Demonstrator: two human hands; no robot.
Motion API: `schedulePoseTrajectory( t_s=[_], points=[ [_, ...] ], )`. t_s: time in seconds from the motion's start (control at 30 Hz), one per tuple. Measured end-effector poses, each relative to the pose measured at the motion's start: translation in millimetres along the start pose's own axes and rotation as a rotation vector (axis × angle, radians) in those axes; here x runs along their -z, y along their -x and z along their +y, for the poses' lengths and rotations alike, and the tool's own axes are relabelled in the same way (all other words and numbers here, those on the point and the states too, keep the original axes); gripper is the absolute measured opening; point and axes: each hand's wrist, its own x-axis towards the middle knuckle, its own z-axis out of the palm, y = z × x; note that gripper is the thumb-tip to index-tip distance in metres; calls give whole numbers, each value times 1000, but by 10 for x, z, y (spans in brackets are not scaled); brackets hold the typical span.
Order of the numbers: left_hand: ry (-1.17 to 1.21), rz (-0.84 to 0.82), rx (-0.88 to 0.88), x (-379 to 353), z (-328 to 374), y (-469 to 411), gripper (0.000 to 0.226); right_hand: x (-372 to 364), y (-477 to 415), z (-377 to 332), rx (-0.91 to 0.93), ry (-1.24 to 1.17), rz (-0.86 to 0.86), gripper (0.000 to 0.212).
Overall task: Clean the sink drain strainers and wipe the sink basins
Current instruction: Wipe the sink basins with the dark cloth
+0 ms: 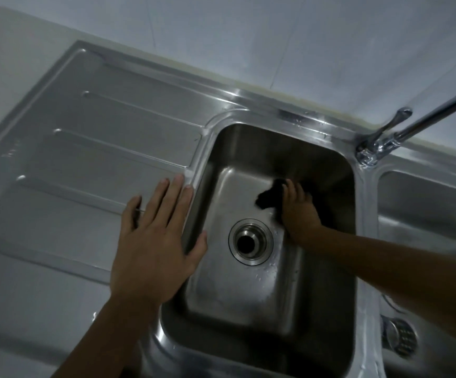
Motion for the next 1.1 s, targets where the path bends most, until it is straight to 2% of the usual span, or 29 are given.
schedulePoseTrajectory(
  t_s=[0.07, 0.13, 0.17, 0.27, 0.37, 0.4, 0.47, 0.6, 0.7, 0.77, 0.9, 1.0, 1.1],
  points=[
    [-5, -17, 0, 9, -3, -11, 80, 80, 143, -27, -69, -36, -158, 63],
    [-9, -15, 1, 5, -10, -11, 80, 212, 292, -117, -7, -1, -304, 62],
    [-11, -15, -3, 1, -6, -5, 81, 230, 406, -196, 48, -25, -360, 59],
    [-9, -7, 1, -11, -5, 2, 81, 165, 864, -496, 354, -106, -390, 38],
    [-12, 13, 6, -26, -3, 1, 81, 229, 1156, -728, 607, -156, -726, 30],
    [-17, 23, 6, -34, -5, 3, 81, 271, 1173, -786, 649, -179, -757, 28],
    [-28, 51, 0, -62, -10, 7, 80, 376, 1120, -898, 697, -253, -707, 25],
    [-29, 109, 1, -106, -16, 12, 78, 644, 958, -1263, 711, -530, -424, 26],
    [-29, 129, 1, -108, 0, 6, 76, 889, 691, -1404, 652, -617, -267, 30],
    [-24, 132, -13, -104, -10, 5, 75, 927, 408, -1248, 531, -622, -182, 30],
    [-32, 118, -18, -100, -42, 11, 77, 887, -204, -436, 121, -582, 9, 27],
    [-21, 105, -5, -103, -34, -1, 77, 834, -357, -75, 49, -467, 54, 30],
    [-11, 116, -3, -109, -21, 6, 77, 527, -224, 27, -52, -441, -12, 32]
  ],
)
